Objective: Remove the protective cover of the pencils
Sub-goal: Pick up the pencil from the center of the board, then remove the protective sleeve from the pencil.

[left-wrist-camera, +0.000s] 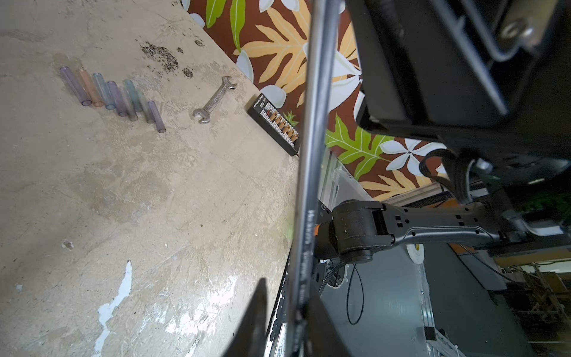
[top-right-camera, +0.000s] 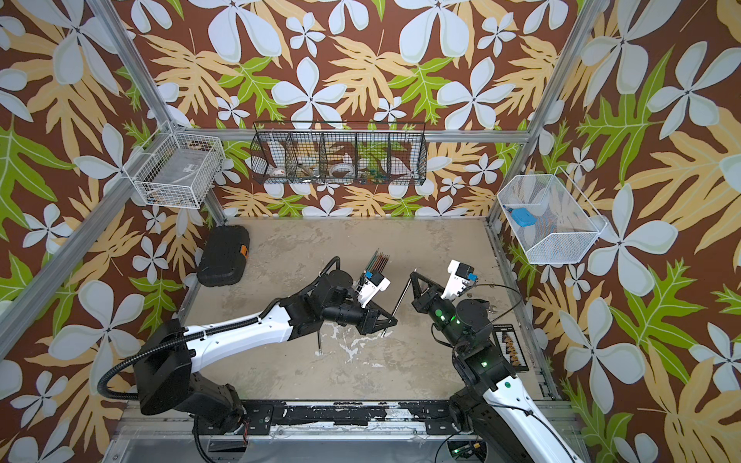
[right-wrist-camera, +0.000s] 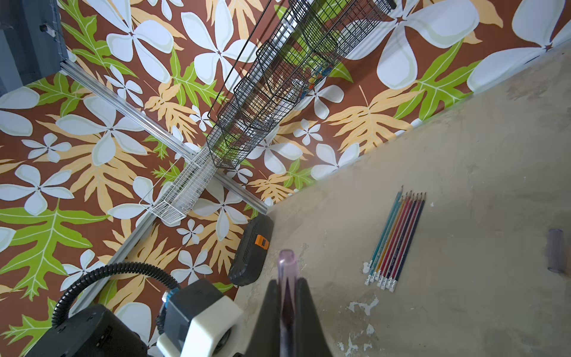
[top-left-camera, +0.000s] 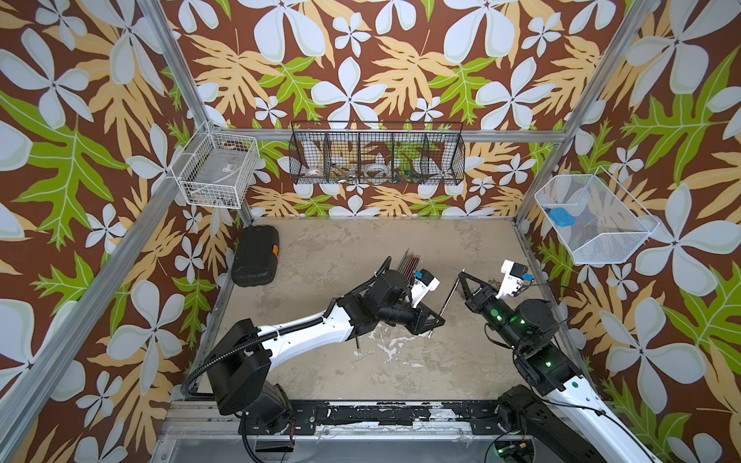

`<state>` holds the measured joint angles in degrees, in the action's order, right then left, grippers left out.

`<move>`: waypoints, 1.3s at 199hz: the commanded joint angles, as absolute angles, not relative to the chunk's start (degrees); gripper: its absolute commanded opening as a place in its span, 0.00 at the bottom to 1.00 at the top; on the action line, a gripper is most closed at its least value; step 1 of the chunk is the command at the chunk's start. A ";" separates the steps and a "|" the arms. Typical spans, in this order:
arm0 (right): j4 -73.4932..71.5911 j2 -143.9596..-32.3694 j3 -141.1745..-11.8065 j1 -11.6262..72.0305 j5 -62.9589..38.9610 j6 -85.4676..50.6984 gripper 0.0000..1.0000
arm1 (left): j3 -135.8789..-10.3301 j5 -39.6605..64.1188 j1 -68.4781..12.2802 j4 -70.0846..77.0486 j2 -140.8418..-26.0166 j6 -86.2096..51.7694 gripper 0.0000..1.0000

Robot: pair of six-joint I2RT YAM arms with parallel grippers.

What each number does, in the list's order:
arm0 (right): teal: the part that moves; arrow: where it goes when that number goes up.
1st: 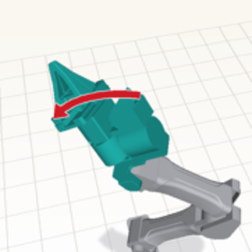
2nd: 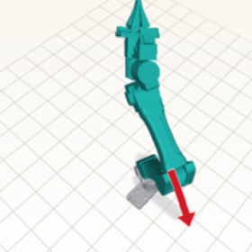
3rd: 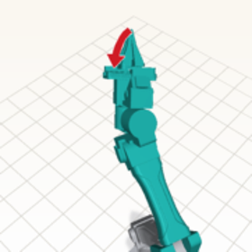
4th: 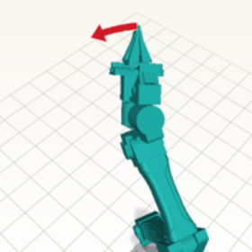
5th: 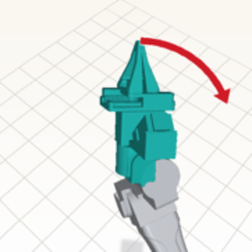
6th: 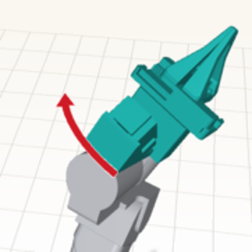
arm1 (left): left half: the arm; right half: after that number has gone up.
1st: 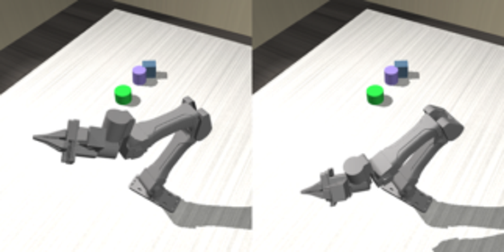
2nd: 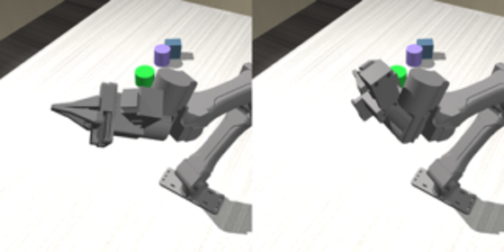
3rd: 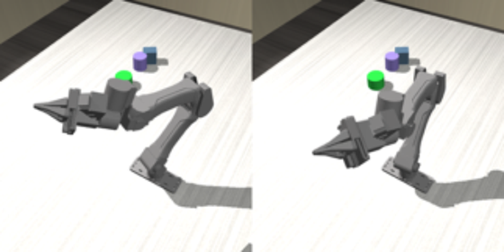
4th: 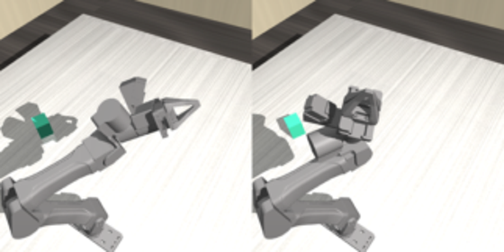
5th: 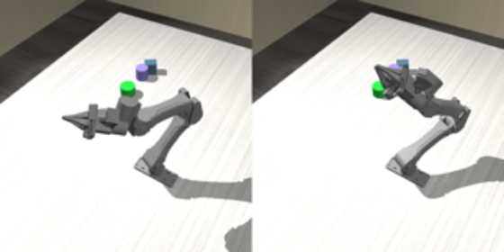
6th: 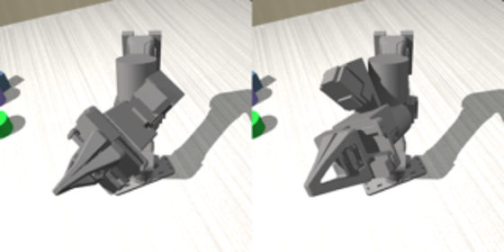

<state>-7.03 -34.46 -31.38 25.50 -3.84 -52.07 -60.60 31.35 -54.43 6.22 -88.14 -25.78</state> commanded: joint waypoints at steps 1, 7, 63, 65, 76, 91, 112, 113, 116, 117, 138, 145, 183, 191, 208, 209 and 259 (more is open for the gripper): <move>-6.42 -34.19 -31.63 25.49 -2.67 -52.51 0.00 | -61.43 31.05 -54.44 5.64 -88.42 -26.32 0.00; -5.90 -34.13 -31.83 25.51 -2.34 -52.56 0.00 | -61.55 31.04 -54.47 5.24 -88.55 -26.18 0.00; 9.63 -40.62 -42.24 24.73 -3.42 -41.50 0.29 | -64.47 21.58 -54.49 -9.44 -88.25 -18.11 0.00; 10.14 -41.22 -42.84 24.60 -4.08 -40.92 0.30 | -64.50 21.21 -54.45 -10.05 -88.29 -17.82 0.00; 11.32 -44.00 -45.44 21.55 -14.26 -38.41 0.34 | -64.38 18.82 -54.43 -12.76 -88.24 -16.07 0.00; 10.68 -45.99 -46.86 16.44 -28.52 -37.97 0.41 | -63.59 16.28 -54.48 -15.03 -87.76 -14.55 0.00; 14.39 -46.07 -49.03 11.90 -33.64 -36.11 0.43 | -61.42 14.35 -54.26 -14.65 -86.17 -14.12 0.00; 14.67 -45.97 -49.17 11.75 -33.65 -35.94 0.43 | -61.34 14.34 -54.33 -14.66 -86.11 -14.09 0.00; 15.41 -45.89 -49.57 11.49 -33.58 -35.34 0.43 | -61.18 14.33 -54.32 -14.62 -86.01 -14.07 0.00; 15.53 -45.88 -49.70 11.41 -33.62 -35.12 0.43 | -61.13 14.33 -54.27 -14.65 -85.98 -14.11 0.00; 21.81 -45.79 -52.37 10.48 -31.66 -30.97 0.44 | -60.47 13.98 -54.23 -14.71 -85.35 -14.31 0.00; 22.88 -45.90 -52.63 10.37 -31.55 -30.28 0.44 | -60.31 13.97 -54.26 -14.70 -85.02 -14.33 0.00; 23.75 -48.02 -51.46 10.20 -35.21 -31.10 0.43 | -60.21 14.14 -54.23 -14.84 -83.77 -14.06 0.00; 22.63 -48.03 -50.68 10.24 -35.85 -31.80 0.43 | -60.28 14.45 -54.23 -14.74 -83.59 -14.06 0.00; 20.38 -48.81 -49.84 10.20 -38.29 -33.19 0.42 | -60.31 15.48 -54.23 -14.67 -83.41 -13.97 0.00; 20.30 -48.93 -49.84 10.20 -38.44 -33.21 0.42 | -60.35 15.52 -54.23 -14.63 -83.36 -13.97 0.00; 16.04 -51.85 -47.96 10.20 -41.41 -37.10 0.39 | -60.64 15.91 -54.26 -14.75 -82.88 -14.15 0.00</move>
<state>19.92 -51.18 -48.75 10.13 -39.07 -34.50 -60.27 15.51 -54.37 -14.76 -83.44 -14.72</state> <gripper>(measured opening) 0.397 0.100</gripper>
